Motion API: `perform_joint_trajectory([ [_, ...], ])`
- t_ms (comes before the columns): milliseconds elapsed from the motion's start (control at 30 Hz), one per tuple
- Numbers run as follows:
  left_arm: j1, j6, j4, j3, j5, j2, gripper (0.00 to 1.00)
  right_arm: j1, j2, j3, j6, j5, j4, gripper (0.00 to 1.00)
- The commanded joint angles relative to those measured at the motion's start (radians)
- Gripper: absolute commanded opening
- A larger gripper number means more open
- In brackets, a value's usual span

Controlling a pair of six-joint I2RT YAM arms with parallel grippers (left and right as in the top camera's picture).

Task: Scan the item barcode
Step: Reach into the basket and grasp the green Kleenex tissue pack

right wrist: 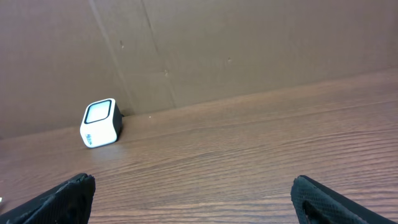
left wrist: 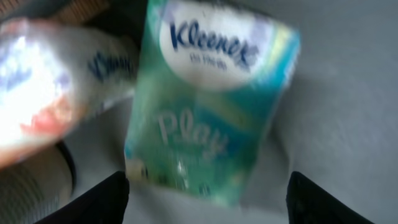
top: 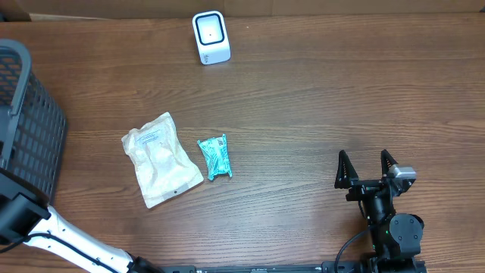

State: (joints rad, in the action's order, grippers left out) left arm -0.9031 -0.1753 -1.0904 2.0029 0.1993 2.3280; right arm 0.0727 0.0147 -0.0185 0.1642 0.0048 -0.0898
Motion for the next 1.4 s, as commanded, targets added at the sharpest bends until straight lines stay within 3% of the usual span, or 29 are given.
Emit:
perform_joint_trajectory([
  [0, 0.008, 0.019, 0.024, 0.002, 0.045, 0.016, 0.67, -0.001, -0.012, 0.011, 0.002, 0.004, 0.006, 1.00],
  [300, 0.008, 0.019, 0.063, -0.024, 0.048, 0.024, 0.47, -0.001, -0.012, 0.011, 0.002, 0.004, 0.007, 1.00],
  [500, 0.008, 0.019, 0.086, -0.070, 0.073, 0.024, 0.42, -0.001, -0.012, 0.011, 0.002, 0.004, 0.006, 1.00],
  [633, 0.009, 0.018, 0.091, -0.071, 0.070, 0.024, 0.04, -0.001, -0.012, 0.011, 0.002, 0.004, 0.006, 1.00],
  [1000, 0.040, -0.029, 0.040, -0.008, 0.023, -0.035, 0.04, -0.001, -0.012, 0.011, 0.002, 0.004, 0.006, 1.00],
  [1367, 0.097, -0.089, -0.059, 0.089, -0.128, -0.322, 0.04, -0.001, -0.012, 0.011, 0.002, 0.004, 0.006, 1.00],
])
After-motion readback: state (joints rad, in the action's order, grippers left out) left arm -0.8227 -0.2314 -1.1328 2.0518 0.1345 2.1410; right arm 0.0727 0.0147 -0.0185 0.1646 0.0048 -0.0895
